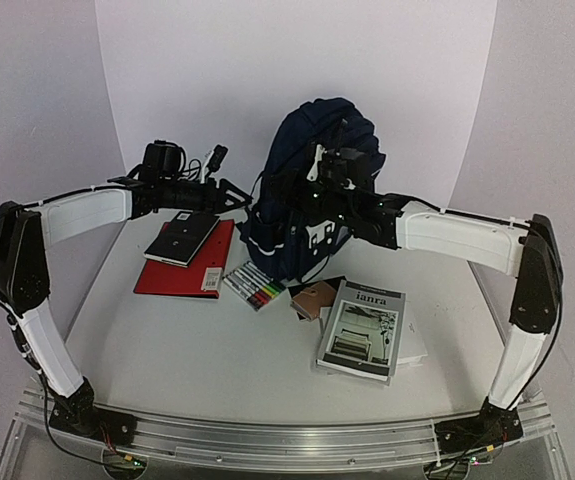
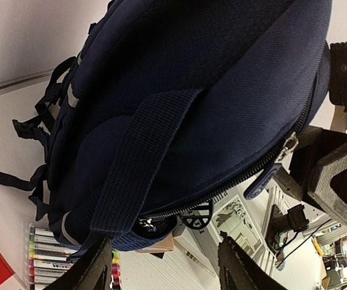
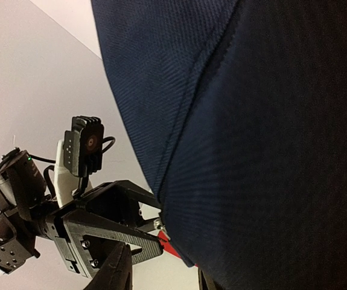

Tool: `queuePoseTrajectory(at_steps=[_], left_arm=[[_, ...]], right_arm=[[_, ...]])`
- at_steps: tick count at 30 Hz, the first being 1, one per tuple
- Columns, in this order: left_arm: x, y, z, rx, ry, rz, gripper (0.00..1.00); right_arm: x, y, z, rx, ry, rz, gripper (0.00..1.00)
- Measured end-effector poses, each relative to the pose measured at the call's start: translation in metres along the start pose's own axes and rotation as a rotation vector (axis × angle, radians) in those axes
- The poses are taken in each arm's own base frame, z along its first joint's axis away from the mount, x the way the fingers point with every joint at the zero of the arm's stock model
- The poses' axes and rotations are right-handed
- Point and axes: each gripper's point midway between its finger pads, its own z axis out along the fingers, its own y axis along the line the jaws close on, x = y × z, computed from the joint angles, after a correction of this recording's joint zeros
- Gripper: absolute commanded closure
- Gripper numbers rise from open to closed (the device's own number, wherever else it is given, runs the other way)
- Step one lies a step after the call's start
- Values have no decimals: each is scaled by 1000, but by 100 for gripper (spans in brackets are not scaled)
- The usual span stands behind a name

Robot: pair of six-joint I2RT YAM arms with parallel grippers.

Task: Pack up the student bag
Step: Unzip the student bag at the center of the board.

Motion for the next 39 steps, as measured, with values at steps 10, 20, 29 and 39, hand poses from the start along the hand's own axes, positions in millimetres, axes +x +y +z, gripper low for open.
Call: queuePoseTrajectory(at_steps=[10,20,29,39], left_arm=[[9,32,22,-48,20,-39,40],[17,46,30,-65,30,-98,70],[14,42,36,-13,24,-122,99],[13,37,36,18,17,-143,100]], right_arm=[[5,-10,10,40,3,5,72],[7,-9,17,37,12,6,81],[11,-6,19,19,31,6,84],[16,-1,24,-14,61,13,85]])
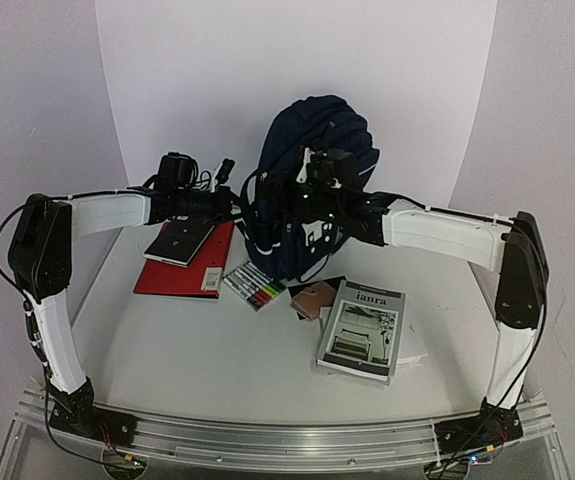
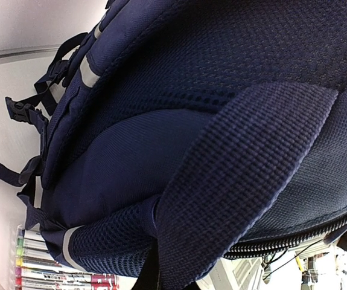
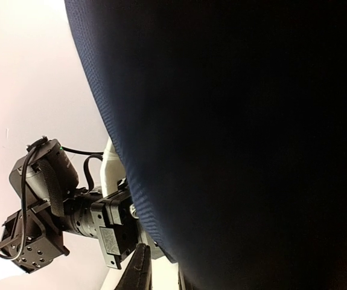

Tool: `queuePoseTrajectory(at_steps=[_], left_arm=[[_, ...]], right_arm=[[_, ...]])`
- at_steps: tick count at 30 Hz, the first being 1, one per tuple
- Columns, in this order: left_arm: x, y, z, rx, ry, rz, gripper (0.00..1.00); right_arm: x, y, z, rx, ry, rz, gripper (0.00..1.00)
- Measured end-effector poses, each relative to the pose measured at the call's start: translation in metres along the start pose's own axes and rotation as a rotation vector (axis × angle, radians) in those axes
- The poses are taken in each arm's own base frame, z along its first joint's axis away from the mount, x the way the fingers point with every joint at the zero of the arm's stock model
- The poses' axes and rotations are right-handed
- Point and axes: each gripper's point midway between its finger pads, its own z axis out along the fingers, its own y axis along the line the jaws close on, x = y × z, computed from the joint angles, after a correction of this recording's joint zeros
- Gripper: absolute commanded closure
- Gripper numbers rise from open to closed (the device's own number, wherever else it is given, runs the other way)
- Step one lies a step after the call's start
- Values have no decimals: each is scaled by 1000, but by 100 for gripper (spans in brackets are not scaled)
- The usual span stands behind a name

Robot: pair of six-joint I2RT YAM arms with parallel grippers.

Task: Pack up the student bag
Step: Unzip the student bag at the center of the board.

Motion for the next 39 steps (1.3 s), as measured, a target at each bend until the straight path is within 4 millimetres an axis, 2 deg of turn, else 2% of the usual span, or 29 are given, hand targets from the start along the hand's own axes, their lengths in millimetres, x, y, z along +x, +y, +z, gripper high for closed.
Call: queuePoseTrajectory(at_steps=[15,29,36,39], left_arm=[[1,-1,1,19,-8,-9,100],[8,-2,-1,27,-9,-4,100],[9,-6,1,25,-11,5,100],[11,-9,4,21,-7,7,100]], right_arm=[[3,5,6,-34,16,21,83],[-2,-2,14,3,-32,53,80],[-8,-9,17,45,-77,57,82],[-10,-11,19,60,-94,58,90]])
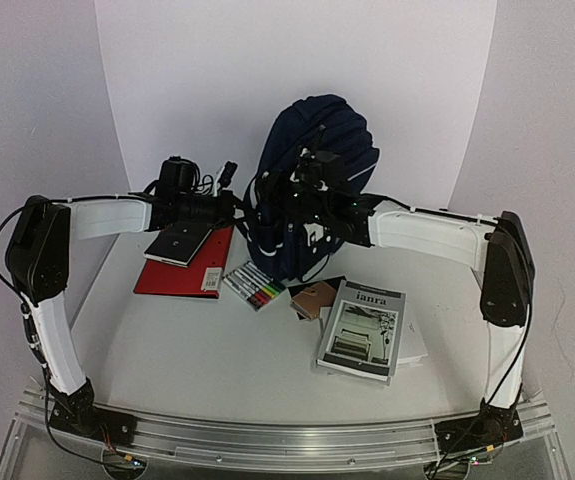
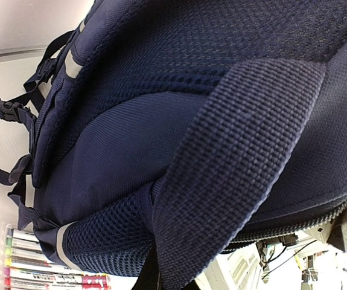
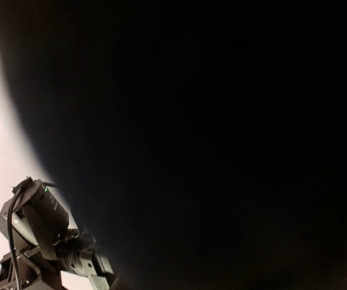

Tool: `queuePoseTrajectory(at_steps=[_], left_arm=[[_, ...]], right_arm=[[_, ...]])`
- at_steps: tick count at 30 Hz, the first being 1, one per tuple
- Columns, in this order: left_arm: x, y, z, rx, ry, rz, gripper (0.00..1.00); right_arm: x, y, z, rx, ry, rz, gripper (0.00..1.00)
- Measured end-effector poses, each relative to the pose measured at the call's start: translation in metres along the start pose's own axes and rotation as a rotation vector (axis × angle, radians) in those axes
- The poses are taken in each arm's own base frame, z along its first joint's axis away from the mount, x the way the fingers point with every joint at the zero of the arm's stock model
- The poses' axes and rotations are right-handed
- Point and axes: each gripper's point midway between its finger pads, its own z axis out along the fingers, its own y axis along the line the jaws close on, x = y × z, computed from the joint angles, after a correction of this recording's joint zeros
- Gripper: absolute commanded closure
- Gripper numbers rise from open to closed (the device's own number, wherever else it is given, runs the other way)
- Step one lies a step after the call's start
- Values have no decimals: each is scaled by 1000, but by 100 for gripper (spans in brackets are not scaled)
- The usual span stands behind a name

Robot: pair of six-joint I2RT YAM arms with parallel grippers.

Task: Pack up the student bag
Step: Unzip the student bag at the center of the board.

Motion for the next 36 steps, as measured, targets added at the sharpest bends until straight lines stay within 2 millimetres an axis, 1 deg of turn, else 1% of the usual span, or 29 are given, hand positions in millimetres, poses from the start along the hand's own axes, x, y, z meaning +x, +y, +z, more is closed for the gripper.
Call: queuePoseTrajectory(at_steps=[2,3,6,10,12,15,21,24,28,31,32,33,35,36], left_arm=[[1,-1,1,-3,0,1,100],[2,-1,1,-5,0,1,100],[3,1,1,-25,-5,-5,100],[0,10,-1,-72,-25,-25,100],[0,16,-3,-97,-35,-39,100],[-1,25,-7,-130,-50,-48,100],[-2,33,-12,-173,-66,-55,100],[-1,38,-13,-200,-70,-60,100],[-2,42,-19,-234,-86,-58,100],[-6,43,-27,-247,-102,-55,100],[-8,43,-28,-248,-106,-49,99],[-9,43,-30,-246,-107,-39,94],[-9,40,-32,-227,-100,-9,84],[-9,38,-32,-215,-95,8,76]], right_arm=[[-2,-1,1,8,-10,0,98],[-2,-2,2,11,-13,2,100],[-3,-3,1,17,-18,7,100],[-4,-2,-1,16,-18,14,100],[-4,-2,-7,20,-13,19,100],[-9,1,-21,25,-7,28,100],[-38,23,-50,-9,-49,58,100],[-47,27,-58,-13,-65,72,100],[-54,27,-65,-4,-78,86,100],[-58,22,-71,6,-81,104,100],[-59,19,-72,11,-81,111,100],[-61,15,-73,14,-80,120,100],[-64,10,-76,14,-75,134,100],[-66,9,-77,11,-73,140,100]])
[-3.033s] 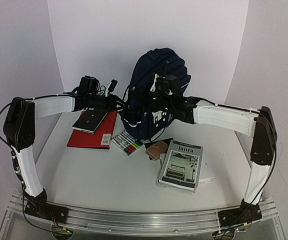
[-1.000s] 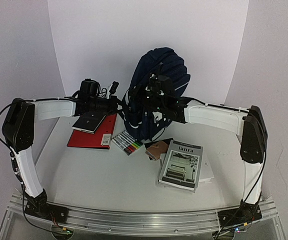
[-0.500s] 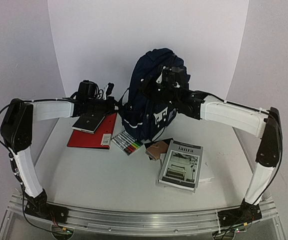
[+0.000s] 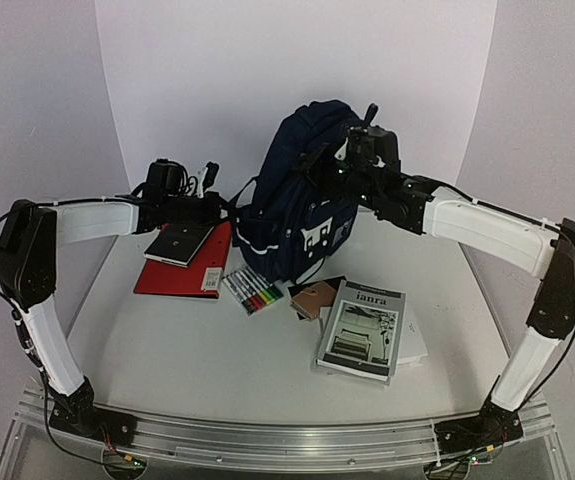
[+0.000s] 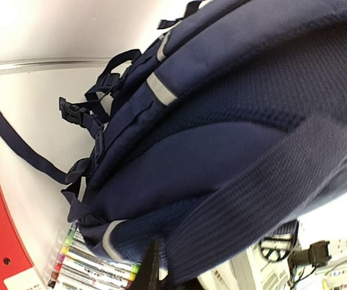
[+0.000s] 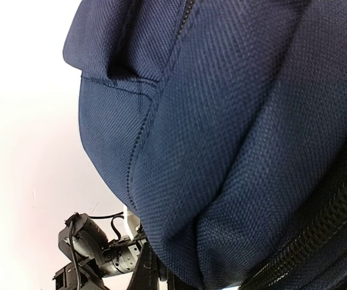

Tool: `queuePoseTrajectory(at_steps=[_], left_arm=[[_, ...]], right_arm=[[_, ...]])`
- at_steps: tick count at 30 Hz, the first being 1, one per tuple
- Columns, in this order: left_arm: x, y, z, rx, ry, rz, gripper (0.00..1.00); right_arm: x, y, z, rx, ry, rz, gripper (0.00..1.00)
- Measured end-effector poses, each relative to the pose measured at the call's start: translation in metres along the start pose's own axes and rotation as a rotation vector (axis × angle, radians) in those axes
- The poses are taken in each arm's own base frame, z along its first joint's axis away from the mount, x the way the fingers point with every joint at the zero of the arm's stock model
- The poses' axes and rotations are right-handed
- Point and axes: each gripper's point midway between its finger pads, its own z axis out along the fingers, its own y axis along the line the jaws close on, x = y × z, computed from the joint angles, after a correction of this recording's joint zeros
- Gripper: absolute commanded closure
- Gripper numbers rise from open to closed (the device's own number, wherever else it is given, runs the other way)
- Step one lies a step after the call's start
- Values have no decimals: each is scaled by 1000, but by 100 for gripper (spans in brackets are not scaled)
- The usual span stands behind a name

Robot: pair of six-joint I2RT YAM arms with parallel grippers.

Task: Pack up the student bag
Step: Unzip the student bag at the center of the board.

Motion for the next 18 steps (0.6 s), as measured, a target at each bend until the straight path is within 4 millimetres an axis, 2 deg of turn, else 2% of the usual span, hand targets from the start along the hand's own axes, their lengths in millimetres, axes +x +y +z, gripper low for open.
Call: queuePoseTrajectory(at_steps=[3,6,8,12,15,18], left_arm=[[2,-2,-5,31,21,41,50],[-3,-3,-16,42,20,83,32],[-12,-11,-25,53,-2,128,24],[-46,-42,-39,113,-67,238,18],[-74,-76,-46,186,-118,320,14],[-88,-108,-46,253,-154,395,11]], right_arm=[[-8,1,-2,-22,5,8,100],[-10,4,-3,-52,29,6,100],[-7,7,-3,-76,59,3,100],[2,14,-4,-120,117,-5,100],[6,19,-5,-145,144,-11,100],[8,20,-6,-153,155,-15,100]])
